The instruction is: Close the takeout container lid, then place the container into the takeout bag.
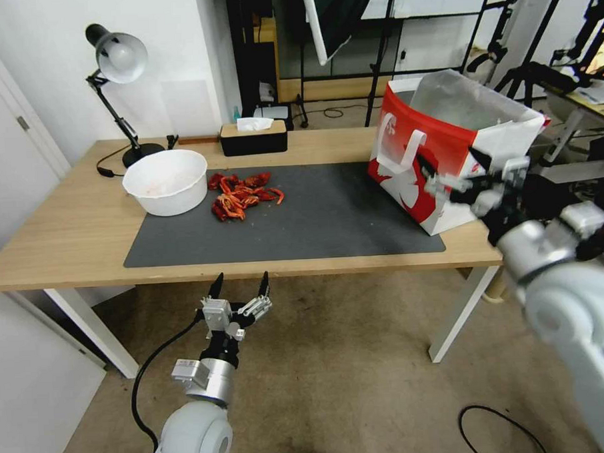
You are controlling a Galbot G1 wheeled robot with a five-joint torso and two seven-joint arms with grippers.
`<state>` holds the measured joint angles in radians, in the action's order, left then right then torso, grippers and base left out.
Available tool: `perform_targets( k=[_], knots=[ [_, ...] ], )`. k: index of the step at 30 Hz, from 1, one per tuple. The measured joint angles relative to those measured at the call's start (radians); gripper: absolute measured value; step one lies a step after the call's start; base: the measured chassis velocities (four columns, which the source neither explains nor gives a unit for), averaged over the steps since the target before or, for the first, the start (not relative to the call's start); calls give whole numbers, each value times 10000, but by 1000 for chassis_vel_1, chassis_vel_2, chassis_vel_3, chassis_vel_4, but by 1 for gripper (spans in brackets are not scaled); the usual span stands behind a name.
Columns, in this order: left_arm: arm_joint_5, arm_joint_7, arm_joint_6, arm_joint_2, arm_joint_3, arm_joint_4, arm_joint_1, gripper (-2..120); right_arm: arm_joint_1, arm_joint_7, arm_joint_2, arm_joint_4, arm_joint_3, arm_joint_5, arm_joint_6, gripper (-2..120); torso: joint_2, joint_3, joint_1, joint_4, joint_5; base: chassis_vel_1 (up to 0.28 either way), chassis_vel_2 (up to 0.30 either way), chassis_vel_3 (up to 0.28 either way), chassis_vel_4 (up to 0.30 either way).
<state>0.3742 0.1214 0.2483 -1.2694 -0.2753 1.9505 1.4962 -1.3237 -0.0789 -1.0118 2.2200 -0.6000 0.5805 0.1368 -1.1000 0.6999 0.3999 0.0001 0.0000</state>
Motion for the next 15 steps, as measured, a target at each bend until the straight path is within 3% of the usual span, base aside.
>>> perform_targets(
  k=[6, 15],
  knots=[
    [-48, -119, 256, -4, -84, -153, -17, 100, -1546, 111, -938, -404, 158, -1383, -2018, 100, -1, 1, 0, -2, 0, 0, 0, 0, 0],
    [-204, -158, 553, -2, -157, -335, 58, 100, -2962, 30, -2036, -917, 557, -2347, -3206, 100, -2, 0, 0, -2, -1, 0, 0, 0, 0]
  ],
)
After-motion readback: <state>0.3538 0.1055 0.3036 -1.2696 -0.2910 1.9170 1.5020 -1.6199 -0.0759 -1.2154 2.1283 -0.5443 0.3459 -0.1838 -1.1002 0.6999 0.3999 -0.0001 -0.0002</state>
